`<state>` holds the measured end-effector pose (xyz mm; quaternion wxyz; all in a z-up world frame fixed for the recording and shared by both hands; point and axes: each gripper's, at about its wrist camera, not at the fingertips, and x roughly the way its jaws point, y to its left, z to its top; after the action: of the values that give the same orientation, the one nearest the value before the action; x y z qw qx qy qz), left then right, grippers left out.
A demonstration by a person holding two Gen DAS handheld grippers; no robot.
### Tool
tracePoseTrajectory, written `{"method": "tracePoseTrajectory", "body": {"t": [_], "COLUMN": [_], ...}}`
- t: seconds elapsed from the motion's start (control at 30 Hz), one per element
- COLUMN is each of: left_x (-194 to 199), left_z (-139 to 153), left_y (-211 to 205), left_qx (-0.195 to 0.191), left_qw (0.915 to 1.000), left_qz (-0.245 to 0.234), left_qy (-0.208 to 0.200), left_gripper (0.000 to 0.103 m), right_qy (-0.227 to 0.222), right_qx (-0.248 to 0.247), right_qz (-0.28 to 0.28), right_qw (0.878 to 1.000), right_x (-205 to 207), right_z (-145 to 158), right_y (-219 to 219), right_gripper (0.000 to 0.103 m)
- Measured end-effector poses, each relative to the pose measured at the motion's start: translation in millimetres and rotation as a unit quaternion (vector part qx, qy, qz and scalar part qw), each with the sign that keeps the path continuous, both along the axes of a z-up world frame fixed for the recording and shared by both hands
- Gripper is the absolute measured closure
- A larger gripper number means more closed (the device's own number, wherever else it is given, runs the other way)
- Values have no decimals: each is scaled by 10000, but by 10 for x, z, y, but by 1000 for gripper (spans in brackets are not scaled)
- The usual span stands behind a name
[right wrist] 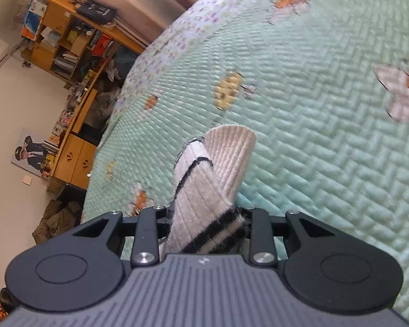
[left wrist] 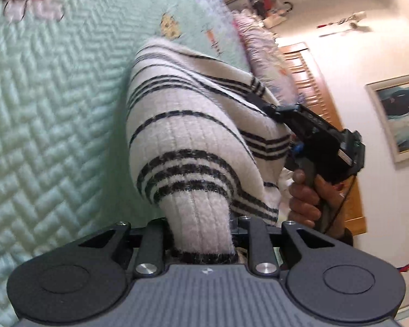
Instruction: Fold clothes
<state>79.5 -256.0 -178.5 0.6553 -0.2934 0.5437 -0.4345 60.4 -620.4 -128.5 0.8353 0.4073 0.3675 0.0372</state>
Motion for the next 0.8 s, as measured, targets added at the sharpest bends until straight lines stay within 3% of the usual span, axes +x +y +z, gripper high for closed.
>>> {"method": "tracePoseTrajectory", "body": {"t": [0.13, 0.27, 0.43, 0.57, 0.8], "left_x": [351, 670, 942, 1330, 2373], "left_z": [58, 268, 863, 1430, 2326], "left_y": [41, 203, 662, 1216, 2391], "left_qx": [-185, -84, 174, 398, 856], "left_qw": [9997, 9984, 9951, 9905, 9752], "left_qz": [97, 451, 907, 1308, 1954], "left_qy": [146, 335, 360, 142, -594], "left_gripper": [79, 79, 79, 79, 79], "right_qy": [13, 290, 483, 556, -32], "right_qx": [18, 177, 380, 537, 789], "right_qz": [222, 426, 803, 1128, 1648], "right_qw": [9998, 9985, 9949, 9906, 9832], "right_x": [406, 870, 1589, 2189, 3462], "right_z": [158, 294, 694, 1071, 1702], "right_y": [103, 295, 817, 1301, 2488], "right_gripper": [70, 71, 71, 71, 71]}}
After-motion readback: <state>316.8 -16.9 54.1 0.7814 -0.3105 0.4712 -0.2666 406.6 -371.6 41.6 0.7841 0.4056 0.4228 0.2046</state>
